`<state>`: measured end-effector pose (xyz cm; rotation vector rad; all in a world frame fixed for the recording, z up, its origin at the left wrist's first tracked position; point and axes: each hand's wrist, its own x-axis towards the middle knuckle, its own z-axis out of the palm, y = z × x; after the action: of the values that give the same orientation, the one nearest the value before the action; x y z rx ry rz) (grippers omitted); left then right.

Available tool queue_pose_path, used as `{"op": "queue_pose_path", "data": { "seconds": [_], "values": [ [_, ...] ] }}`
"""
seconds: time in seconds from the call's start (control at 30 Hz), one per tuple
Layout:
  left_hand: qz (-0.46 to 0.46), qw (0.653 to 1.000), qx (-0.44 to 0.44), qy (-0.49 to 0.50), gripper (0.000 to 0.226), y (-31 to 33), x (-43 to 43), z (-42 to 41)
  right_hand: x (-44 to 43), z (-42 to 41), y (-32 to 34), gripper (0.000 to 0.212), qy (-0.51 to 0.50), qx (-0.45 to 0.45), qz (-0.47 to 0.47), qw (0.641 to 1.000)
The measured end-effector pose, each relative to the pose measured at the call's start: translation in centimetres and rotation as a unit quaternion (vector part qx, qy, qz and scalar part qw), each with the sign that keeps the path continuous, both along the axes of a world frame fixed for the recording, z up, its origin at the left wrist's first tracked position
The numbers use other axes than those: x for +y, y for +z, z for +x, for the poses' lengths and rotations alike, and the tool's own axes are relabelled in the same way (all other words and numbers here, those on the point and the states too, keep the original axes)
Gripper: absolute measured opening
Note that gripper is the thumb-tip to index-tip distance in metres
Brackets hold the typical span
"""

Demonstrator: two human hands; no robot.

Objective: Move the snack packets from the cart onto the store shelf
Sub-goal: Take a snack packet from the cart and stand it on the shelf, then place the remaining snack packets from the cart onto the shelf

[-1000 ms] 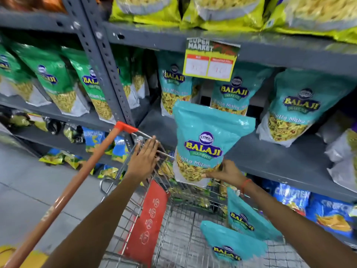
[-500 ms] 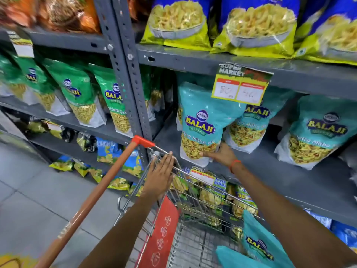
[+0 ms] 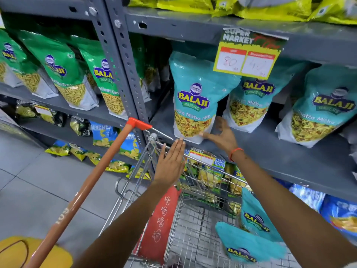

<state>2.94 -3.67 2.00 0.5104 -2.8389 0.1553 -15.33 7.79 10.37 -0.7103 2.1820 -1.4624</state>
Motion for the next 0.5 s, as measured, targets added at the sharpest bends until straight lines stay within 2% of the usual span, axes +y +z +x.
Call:
{"op": "queue_pose_path", "data": {
  "seconds": [0.17, 0.23, 0.37, 0.5],
  "values": [
    [0.044, 0.997, -0.009, -0.059, 0.061, -1.6, 5.4, -3.1, 6.8, 2.2, -3.0, 0.031, -0.140, 0.047, -0.046, 0.988],
    [0.056, 0.995, -0.017, -0.087, 0.063, -2.2, 7.9, -4.6, 10.3, 2.7, -5.1, 0.018, -0.161, 0.038, -0.042, 0.985],
    [0.069, 0.984, -0.035, -0.162, 0.069, -3.0, 12.2, -7.7, 18.1, 3.6, -8.8, 0.029, -0.210, 0.041, 0.008, 0.977],
    [0.051, 0.986, -0.037, -0.154, 0.069, -4.1, 15.0, -10.0, 25.0, 3.7, -10.9, 0.033, -0.237, 0.058, 0.072, 0.967]
  ]
}}
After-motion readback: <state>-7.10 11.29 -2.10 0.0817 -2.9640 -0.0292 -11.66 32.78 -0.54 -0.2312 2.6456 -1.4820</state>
